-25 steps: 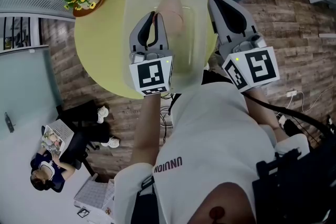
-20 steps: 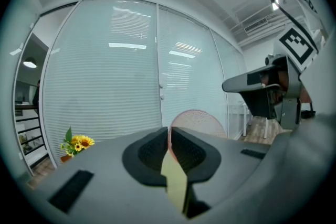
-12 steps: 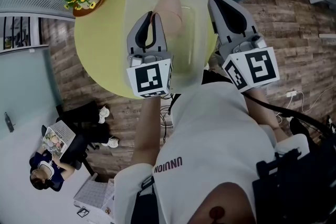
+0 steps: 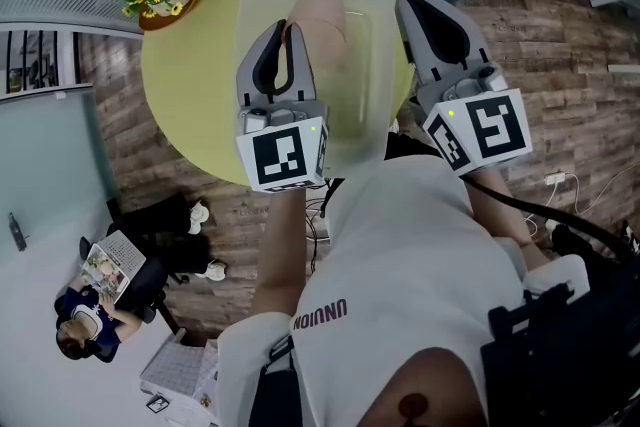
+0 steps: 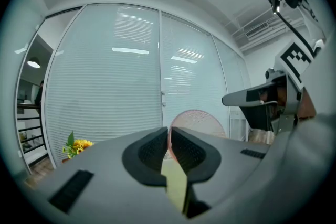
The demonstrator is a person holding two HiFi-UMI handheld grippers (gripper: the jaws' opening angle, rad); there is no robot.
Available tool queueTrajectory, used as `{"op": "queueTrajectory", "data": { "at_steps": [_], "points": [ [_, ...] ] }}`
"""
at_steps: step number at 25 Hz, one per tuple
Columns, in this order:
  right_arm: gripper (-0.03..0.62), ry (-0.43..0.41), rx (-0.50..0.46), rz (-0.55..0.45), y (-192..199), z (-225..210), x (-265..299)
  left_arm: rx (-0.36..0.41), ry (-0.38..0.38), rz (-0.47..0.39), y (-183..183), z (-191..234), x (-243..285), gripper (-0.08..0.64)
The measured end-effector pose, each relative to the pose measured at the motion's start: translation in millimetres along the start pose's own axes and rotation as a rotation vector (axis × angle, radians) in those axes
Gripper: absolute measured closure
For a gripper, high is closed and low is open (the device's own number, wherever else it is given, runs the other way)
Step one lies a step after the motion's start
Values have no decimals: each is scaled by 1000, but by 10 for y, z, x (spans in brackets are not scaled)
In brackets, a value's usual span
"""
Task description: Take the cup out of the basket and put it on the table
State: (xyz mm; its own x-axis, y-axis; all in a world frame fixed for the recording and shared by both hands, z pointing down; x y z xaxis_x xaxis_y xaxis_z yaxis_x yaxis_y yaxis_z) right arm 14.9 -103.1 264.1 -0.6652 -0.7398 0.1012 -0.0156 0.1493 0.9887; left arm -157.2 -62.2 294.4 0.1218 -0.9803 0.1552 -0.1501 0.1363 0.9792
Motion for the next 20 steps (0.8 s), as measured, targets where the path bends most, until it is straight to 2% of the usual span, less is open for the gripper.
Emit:
{"op": "queueTrajectory", "data": {
  "at_steps": [20],
  "points": [
    [574,-18,-13,12,-16,22,15,-1,-1,-1,-34,1,-4,528]
  ]
}}
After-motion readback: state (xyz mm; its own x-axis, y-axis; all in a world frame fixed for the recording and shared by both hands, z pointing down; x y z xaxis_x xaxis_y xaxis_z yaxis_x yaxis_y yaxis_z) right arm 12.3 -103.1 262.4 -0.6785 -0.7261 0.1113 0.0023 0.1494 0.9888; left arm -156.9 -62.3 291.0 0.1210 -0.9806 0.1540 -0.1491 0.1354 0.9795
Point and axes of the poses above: the fingertips, and each gripper's own axes: x forward along the fingers, z to its left, y out of its underside, the point moved 5 cm from there along -x, backward along the fingers, and after that the axes turned 5 degrees about z, right-handed, at the moved point
